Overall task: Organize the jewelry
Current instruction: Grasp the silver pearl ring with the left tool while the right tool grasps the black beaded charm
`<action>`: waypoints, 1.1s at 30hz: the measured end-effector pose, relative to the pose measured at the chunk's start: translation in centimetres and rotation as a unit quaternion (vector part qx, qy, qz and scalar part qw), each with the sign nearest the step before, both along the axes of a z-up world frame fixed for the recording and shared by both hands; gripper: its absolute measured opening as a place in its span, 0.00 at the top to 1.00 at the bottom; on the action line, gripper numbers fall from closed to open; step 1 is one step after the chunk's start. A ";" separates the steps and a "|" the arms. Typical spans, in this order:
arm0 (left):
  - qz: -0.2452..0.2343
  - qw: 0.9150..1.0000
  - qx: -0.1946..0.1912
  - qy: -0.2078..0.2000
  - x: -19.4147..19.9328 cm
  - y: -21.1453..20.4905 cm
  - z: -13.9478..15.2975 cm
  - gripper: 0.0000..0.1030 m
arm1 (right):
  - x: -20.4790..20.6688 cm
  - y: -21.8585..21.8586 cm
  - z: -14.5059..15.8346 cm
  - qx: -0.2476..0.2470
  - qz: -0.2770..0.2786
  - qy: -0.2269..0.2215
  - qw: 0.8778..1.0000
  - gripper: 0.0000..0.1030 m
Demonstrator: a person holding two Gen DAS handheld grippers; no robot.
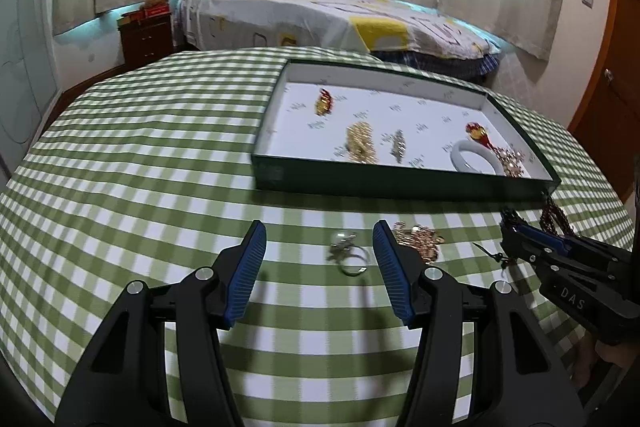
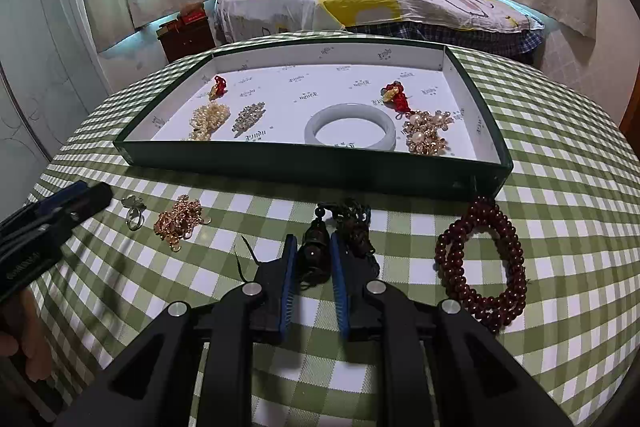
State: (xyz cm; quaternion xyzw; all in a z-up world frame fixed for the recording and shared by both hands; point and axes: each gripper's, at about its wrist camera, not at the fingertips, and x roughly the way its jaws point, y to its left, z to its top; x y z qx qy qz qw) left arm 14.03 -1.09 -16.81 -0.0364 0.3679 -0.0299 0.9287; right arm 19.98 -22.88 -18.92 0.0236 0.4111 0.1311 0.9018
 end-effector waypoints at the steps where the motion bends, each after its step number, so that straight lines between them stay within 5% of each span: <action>1: -0.004 1.000 0.002 0.004 0.2 -0.4 -0.2 0.48 | 0.0 0.0 0.0 0.002 0.001 -0.001 1.000 0.83; 10: -0.019 0.999 -0.001 0.048 1.5 -1.6 -2.0 0.74 | 0.0 -0.4 -0.1 0.014 0.001 -0.004 1.000 0.83; 33: -0.022 0.999 -0.002 0.024 0.6 -0.5 -1.0 0.76 | -0.4 -0.4 0.0 0.013 -0.005 -0.013 1.000 0.83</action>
